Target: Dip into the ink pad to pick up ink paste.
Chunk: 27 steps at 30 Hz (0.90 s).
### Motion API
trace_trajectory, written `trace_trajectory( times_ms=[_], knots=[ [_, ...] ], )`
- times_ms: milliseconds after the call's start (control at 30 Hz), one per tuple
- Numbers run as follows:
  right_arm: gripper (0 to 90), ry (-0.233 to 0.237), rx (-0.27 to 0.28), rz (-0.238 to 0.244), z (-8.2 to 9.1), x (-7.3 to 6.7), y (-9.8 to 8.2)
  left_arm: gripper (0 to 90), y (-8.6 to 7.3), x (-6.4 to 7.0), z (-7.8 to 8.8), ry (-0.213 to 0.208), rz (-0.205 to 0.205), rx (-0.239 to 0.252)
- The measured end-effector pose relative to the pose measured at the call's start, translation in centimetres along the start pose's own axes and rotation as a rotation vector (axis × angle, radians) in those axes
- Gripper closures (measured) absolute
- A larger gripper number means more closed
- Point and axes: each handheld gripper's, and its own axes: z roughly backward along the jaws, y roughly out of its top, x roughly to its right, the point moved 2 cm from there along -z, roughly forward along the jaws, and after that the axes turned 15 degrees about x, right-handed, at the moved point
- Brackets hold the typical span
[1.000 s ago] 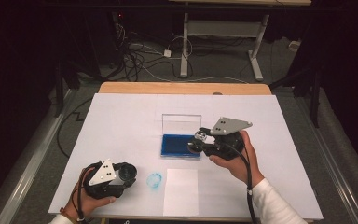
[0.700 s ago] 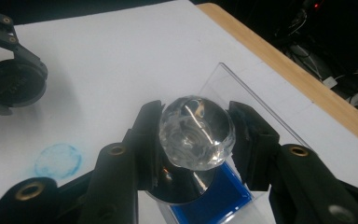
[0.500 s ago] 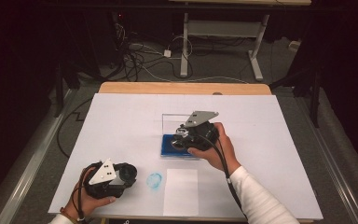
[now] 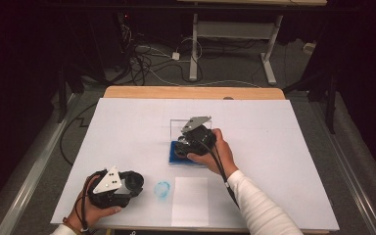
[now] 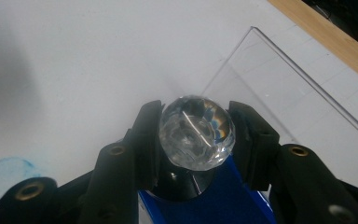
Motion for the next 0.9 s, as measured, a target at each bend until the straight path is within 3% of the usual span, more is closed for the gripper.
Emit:
trace_trajectory(
  times_ms=[667,900],
  knots=[
    [57.4,-0.002,-0.049,0.015,-1.7,-0.4,-0.8,36.7,-0.1,0.0,0.0,-0.007,-0.004,-0.010],
    [57.3,-0.003,-0.039,0.013,-1.8,-0.5,-0.9,36.7,-0.1,0.0,0.0,-0.009,-0.005,-0.010]
  ],
)
